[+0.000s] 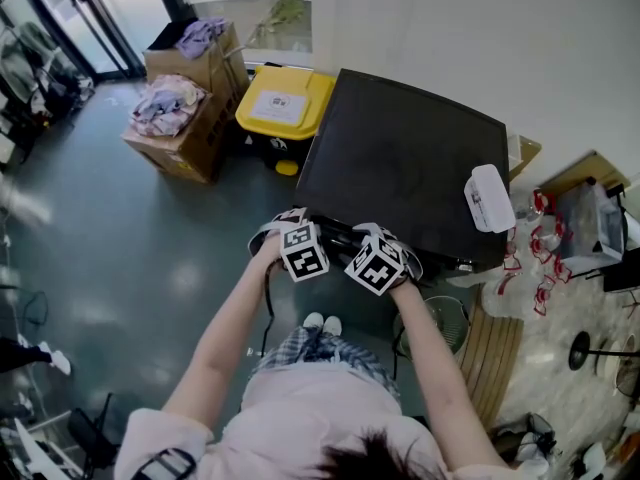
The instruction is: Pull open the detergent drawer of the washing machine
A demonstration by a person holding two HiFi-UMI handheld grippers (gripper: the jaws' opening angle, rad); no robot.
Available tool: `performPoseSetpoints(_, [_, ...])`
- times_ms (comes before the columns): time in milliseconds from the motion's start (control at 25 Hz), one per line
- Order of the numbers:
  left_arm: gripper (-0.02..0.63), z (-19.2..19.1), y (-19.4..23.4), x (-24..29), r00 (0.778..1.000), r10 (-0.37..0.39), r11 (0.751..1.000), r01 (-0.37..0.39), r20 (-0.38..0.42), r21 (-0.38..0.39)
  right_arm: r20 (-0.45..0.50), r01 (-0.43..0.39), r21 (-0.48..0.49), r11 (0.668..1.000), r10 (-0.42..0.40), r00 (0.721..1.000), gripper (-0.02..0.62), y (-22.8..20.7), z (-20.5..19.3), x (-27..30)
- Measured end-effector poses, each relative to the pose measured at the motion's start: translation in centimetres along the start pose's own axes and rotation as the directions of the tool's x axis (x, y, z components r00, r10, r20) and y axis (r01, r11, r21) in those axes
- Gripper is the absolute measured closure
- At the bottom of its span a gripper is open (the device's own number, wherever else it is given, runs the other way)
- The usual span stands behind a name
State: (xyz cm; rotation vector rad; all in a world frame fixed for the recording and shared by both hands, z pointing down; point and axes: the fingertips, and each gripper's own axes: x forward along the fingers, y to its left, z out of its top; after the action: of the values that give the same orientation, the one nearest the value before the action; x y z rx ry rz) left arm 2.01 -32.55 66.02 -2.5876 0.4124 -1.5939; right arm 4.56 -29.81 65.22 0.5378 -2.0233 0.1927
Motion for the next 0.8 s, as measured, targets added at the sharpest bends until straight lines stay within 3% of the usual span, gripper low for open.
performPoseSetpoints(400, [0.482, 0.2, 1.5, 0.0, 0.988, 0.151, 0.988, -0.151, -0.014, 0.030, -0.052, 0.151, -0.065, 0.986, -0.155, 0.987, 0.475, -1.4, -0.5, 0.2])
performPoseSetpoints(800, [0.500, -0.1, 1.7, 0.2, 0.983, 0.182, 0.981, -0.180, -0.018, 0.075, -0.088, 0.218, -0.127, 0.968, -0.230, 0.969, 0.528, -1.9, -0.5, 0.7])
